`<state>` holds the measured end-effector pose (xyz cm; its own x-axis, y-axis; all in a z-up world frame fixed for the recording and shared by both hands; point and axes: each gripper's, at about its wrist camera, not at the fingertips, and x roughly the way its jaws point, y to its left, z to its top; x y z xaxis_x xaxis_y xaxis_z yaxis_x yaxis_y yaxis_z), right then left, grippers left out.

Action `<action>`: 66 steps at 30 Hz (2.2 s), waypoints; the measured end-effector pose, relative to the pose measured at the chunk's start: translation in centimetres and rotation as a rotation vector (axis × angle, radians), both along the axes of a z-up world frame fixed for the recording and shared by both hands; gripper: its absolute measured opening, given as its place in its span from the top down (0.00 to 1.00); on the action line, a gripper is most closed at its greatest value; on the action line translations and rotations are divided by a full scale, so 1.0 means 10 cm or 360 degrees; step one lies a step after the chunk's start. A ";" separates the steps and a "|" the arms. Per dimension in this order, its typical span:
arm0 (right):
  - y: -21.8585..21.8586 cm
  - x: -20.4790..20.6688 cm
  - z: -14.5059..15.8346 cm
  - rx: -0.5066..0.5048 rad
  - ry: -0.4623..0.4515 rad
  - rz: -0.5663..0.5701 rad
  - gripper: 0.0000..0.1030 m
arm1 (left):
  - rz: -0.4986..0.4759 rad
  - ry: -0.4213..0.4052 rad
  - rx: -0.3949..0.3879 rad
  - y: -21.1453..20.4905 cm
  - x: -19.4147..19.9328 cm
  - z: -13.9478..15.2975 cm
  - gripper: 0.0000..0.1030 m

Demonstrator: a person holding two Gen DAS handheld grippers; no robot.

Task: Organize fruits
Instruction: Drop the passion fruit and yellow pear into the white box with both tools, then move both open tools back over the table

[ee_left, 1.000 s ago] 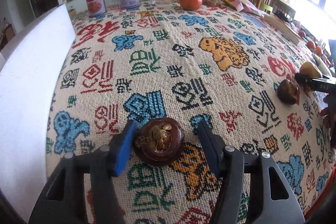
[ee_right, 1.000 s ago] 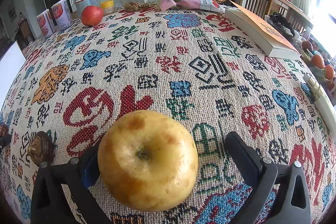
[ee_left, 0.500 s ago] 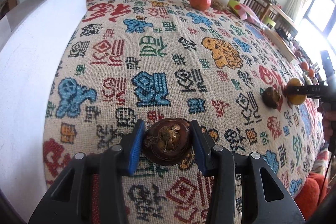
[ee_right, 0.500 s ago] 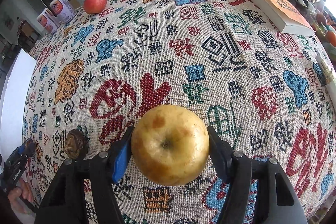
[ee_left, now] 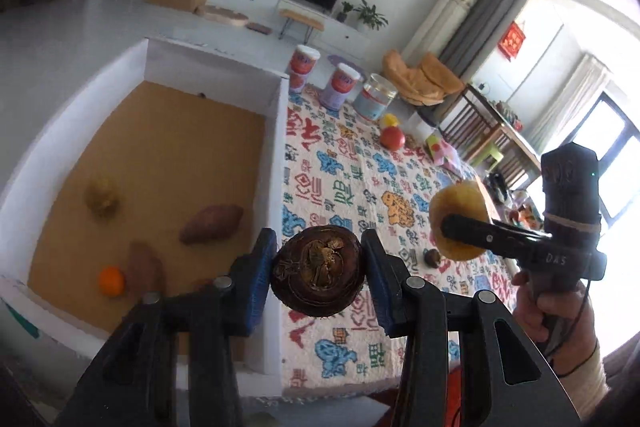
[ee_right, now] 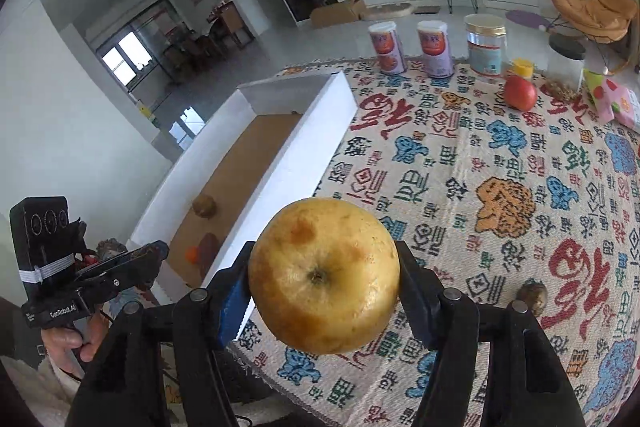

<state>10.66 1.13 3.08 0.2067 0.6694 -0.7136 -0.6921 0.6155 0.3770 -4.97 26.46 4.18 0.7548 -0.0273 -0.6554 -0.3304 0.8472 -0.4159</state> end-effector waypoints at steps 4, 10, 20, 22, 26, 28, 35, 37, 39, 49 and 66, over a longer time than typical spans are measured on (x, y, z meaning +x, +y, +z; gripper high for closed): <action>1.12 -0.52 -0.14 0.0068 0.0116 0.0375 0.37 | 0.0376 0.0276 0.0134 0.81 -0.16 -0.38 0.57; 2.13 -0.84 -0.67 -0.0198 0.0132 0.0560 0.37 | 0.0538 0.0545 0.0199 1.24 -0.12 -1.00 0.56; 1.71 -0.41 -0.27 0.0310 -0.0056 0.0198 0.01 | 0.0603 0.0263 0.0439 0.90 -0.01 -0.55 0.10; 1.35 -0.30 -0.16 0.0307 -0.0189 0.0083 0.00 | 0.0534 0.0200 0.0446 0.70 0.08 -0.48 0.10; 0.44 -0.06 -0.23 0.0220 -0.0369 -0.0219 0.00 | 0.0315 0.0105 0.0438 0.21 0.30 -0.41 0.10; -0.10 0.03 -0.40 0.0141 -0.0445 -0.0425 0.00 | 0.0168 0.0064 0.0416 -0.11 0.45 -0.40 0.10; -2.13 0.23 -1.34 -0.0252 -0.0377 -0.1269 0.00 | -0.0484 0.0076 0.0386 -1.55 0.99 -0.72 0.07; -2.57 0.25 -1.54 -0.0135 -0.0162 -0.1485 0.00 | -0.0588 0.0140 0.0390 -1.86 1.21 -0.97 0.07; -2.84 0.23 -1.48 0.0096 -0.0123 -0.1551 0.00 | -0.0621 0.0212 0.0400 -2.09 1.38 -1.19 0.07; -2.79 0.05 -1.42 0.0050 -0.0234 -0.1674 0.00 | -0.0761 0.0272 0.0490 -2.47 1.70 -1.65 0.07; -3.03 0.01 -1.41 0.0178 -0.0229 -0.1843 0.00 | -0.0954 0.0133 0.0516 -3.18 2.44 -1.71 0.57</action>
<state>10.73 -29.14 -11.00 0.8080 0.0863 -0.5828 0.2188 0.8745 0.4328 19.42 -5.29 -12.92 0.6174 -0.2172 -0.7561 0.2143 0.9712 -0.1040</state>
